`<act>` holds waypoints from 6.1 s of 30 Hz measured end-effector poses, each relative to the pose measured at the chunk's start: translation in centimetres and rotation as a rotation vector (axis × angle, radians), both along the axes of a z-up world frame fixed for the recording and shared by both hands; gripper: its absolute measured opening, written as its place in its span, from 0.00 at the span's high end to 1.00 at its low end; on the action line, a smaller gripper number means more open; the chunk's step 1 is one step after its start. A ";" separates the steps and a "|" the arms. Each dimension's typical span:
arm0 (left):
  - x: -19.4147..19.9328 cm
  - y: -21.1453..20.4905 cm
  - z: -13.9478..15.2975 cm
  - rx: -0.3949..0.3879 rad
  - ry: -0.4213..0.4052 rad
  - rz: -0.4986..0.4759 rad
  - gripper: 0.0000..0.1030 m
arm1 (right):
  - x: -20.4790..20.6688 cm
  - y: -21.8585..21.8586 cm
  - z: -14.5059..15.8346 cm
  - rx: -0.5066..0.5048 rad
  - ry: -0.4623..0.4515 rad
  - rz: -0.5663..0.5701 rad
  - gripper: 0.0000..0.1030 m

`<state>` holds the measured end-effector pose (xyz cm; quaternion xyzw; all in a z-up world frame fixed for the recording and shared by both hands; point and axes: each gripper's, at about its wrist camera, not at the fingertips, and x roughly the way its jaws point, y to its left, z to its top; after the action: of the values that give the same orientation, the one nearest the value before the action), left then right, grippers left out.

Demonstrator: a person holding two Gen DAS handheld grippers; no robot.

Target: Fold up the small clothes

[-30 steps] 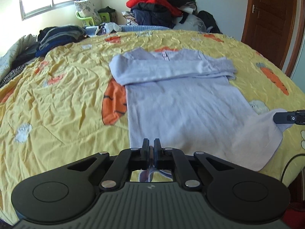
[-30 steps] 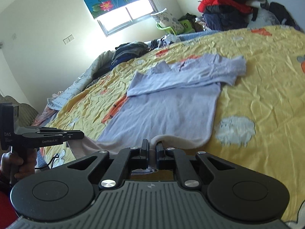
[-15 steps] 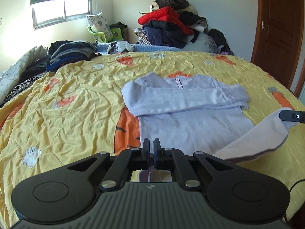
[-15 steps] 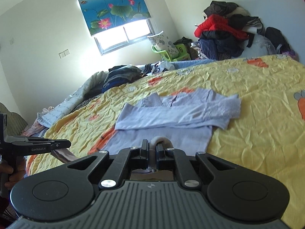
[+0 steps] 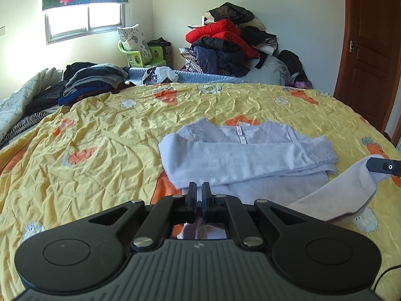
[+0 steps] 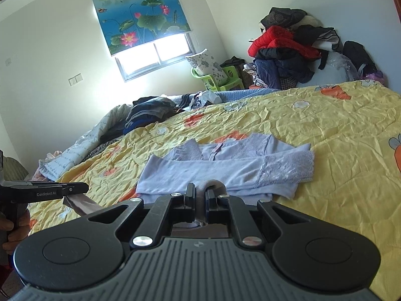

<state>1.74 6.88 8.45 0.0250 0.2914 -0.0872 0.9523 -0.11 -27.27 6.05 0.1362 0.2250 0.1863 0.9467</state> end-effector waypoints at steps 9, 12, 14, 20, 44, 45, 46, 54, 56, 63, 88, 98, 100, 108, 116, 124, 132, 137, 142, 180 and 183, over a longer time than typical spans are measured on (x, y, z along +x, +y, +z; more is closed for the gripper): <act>5.7 -1.3 1.2 0.027 -0.039 0.005 0.96 | 4.6 -0.7 0.0 0.040 -0.009 -0.049 0.88; 7.6 -1.6 1.3 0.035 -0.043 0.014 0.96 | 6.2 -1.2 -0.3 0.055 0.001 -0.066 0.88; 9.0 -1.8 1.3 0.040 -0.041 0.021 0.96 | 7.3 -1.4 -0.6 0.057 0.005 -0.077 0.88; 12.4 -2.1 0.6 0.044 -0.029 0.045 0.96 | 10.2 -1.5 -1.3 0.061 0.016 -0.097 0.88; 23.4 -2.8 -2.5 0.126 0.015 0.150 0.97 | 21.0 -2.6 -5.4 0.124 0.156 -0.137 0.88; 23.3 -2.4 -2.6 0.120 0.017 0.148 0.96 | 21.1 -2.5 -5.5 0.118 0.158 -0.135 0.88; 23.1 -2.0 -2.6 0.115 0.020 0.143 0.96 | 21.2 -2.5 -5.6 0.113 0.159 -0.133 0.88; 18.1 1.1 -2.8 -0.065 0.181 0.022 0.95 | 21.7 -2.7 -6.4 0.108 0.183 -0.125 0.87; 16.9 1.3 -3.3 -0.114 0.239 -0.015 0.93 | 21.7 -2.6 -6.5 0.104 0.186 -0.124 0.86; 15.7 1.3 -4.9 -0.223 0.333 -0.024 0.43 | 21.5 -2.3 -6.3 0.094 0.180 -0.119 0.85; 17.2 -0.6 -3.0 -0.154 0.249 0.011 0.95 | 20.2 -3.4 -5.4 0.122 0.140 -0.130 0.87; 22.8 -1.7 -2.1 -0.109 0.200 0.038 0.95 | 22.4 -3.4 -4.9 0.121 0.127 -0.154 0.87; 23.8 -1.9 -2.8 -0.108 0.218 0.039 0.94 | 23.1 -3.4 -5.2 0.122 0.142 -0.163 0.87; 26.7 -0.7 -3.7 -0.146 0.220 0.088 0.93 | 24.4 -3.6 -6.6 0.093 0.207 -0.257 0.48; 26.0 1.0 -2.9 -0.120 0.155 0.154 0.93 | 24.1 -2.6 -5.2 0.056 0.195 -0.048 0.44; 25.9 -3.7 -5.7 0.040 0.247 -0.041 0.93 | 27.8 -0.3 -8.1 -0.004 0.295 -0.074 0.41; 29.6 -2.4 -8.1 0.090 0.273 0.120 0.93 | 25.6 1.1 -6.0 -0.157 0.168 -0.111 0.23; 28.4 -2.1 -7.8 0.115 0.266 0.130 0.93 | 26.1 2.2 -7.2 -0.274 0.249 -0.095 0.20; 25.0 -2.8 -7.1 0.209 0.195 0.140 0.80 | 24.0 1.9 -6.4 -0.204 0.214 -0.139 0.19; 13.7 -3.5 -10.8 0.168 0.048 0.181 0.16 | 14.5 8.3 -9.6 -0.370 0.134 -0.064 0.00; 13.3 -4.0 -11.0 0.201 0.015 0.185 0.16 | 14.5 8.2 -9.6 -0.371 0.134 -0.064 0.00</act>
<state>15.03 2.89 -2.56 0.0925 0.3070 0.0306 0.9467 14.42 -19.09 -3.59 -0.0213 0.3133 0.1019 0.9439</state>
